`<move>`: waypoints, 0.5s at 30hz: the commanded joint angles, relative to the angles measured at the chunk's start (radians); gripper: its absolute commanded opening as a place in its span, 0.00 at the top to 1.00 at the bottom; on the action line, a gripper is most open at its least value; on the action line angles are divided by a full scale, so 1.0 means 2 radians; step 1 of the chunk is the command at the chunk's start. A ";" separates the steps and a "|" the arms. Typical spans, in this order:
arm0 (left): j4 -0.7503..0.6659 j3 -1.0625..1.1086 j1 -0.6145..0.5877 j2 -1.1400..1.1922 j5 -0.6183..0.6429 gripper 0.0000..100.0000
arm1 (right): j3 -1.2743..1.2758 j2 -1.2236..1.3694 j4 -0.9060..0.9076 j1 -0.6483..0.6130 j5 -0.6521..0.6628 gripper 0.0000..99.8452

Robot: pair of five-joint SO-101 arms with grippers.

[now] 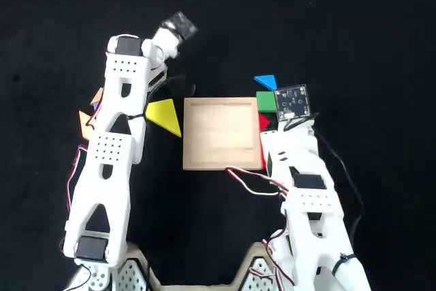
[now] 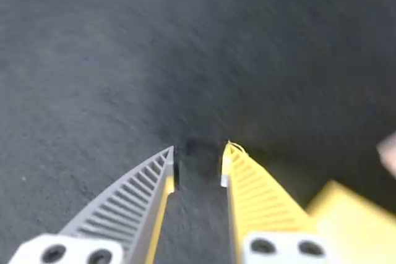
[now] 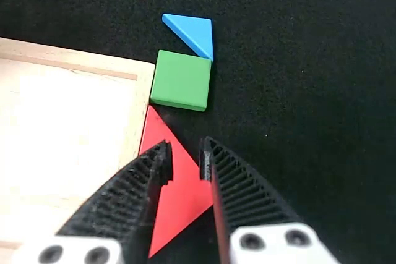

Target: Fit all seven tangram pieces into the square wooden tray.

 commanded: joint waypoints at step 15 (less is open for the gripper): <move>0.083 0.220 -0.071 -0.100 -0.208 0.86 | -0.030 0.001 -0.011 0.011 0.002 0.91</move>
